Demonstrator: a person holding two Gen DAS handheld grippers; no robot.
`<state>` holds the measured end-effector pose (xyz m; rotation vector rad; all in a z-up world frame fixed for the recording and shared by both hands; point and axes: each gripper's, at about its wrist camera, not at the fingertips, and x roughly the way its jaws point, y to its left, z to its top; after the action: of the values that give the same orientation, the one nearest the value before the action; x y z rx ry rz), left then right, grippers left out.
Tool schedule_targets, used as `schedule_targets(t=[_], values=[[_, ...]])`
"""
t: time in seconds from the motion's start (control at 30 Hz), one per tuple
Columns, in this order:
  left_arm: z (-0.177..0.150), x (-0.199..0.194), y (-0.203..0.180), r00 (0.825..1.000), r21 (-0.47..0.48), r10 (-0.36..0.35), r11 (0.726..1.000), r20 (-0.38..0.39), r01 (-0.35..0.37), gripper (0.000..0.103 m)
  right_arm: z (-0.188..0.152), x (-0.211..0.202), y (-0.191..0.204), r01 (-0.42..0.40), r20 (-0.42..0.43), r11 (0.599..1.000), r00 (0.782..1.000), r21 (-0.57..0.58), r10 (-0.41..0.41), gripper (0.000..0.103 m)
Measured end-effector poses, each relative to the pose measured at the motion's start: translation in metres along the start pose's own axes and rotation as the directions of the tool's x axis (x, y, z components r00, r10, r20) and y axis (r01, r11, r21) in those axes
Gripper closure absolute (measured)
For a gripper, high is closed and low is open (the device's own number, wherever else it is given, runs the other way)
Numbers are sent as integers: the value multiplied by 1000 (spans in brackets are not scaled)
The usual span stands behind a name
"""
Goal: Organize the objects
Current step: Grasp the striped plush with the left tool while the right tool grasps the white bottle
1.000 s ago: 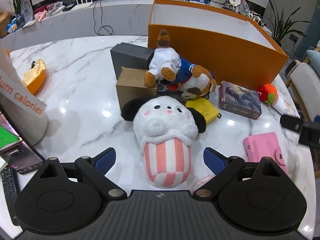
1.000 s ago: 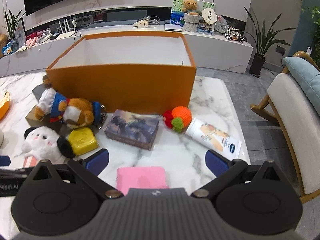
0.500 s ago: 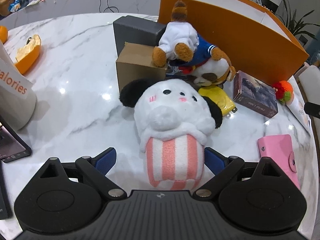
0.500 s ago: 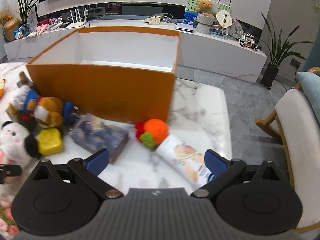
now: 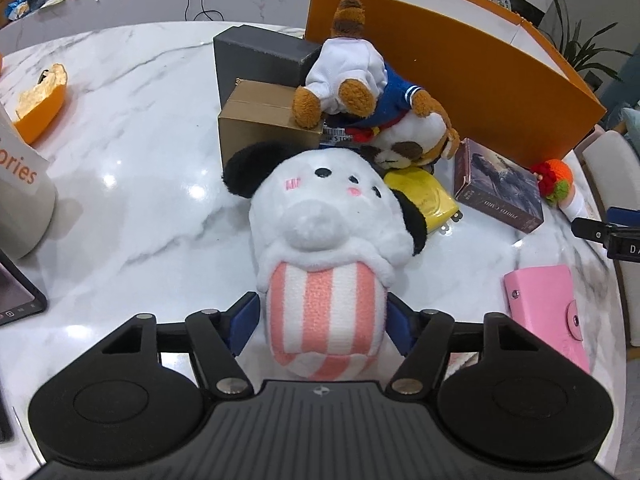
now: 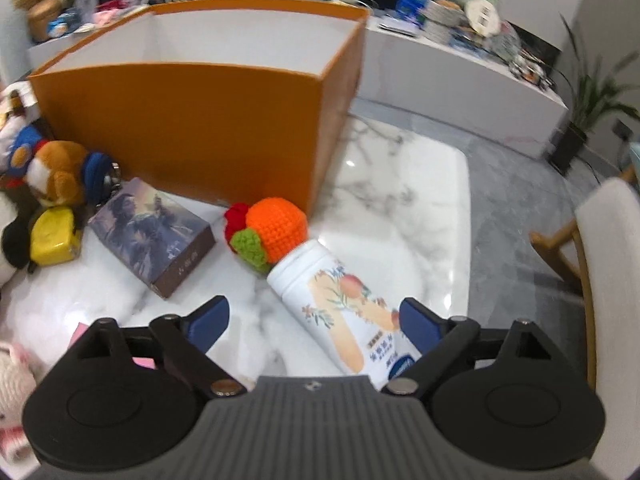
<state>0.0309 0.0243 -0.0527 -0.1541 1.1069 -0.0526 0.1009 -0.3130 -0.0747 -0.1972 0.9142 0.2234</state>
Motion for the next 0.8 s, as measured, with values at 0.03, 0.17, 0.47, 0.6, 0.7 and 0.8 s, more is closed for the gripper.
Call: schedule_targets(t=[0.03,0.17,0.47,0.6,0.7,0.8], values=[[0,0,1,1000,-2,-6,1000,3,6,25,0,0,-3,-20,2,1000,1000,-8,20,11],[0,-1,6,1000,-6,-29,1000,9,29,25,-1,4,-19,-81,12,996,997,27,81,24],[4,2,7,998,-15,-51,999,35,52,23,-7,17,-11,-87,-22,994,996,-64,86,25],[6,3,8,997,-43,-61,997,44,63,23,-6,20,-13,-77,13,996,997,-53,78,26],[7,4,9,996,-59,-74,995,50,77,23,-4,24,-13,-84,27,995,996,-47,86,29],[7,4,9,996,-60,-76,995,55,79,23,-1,26,-14,-88,33,996,996,-25,88,38]])
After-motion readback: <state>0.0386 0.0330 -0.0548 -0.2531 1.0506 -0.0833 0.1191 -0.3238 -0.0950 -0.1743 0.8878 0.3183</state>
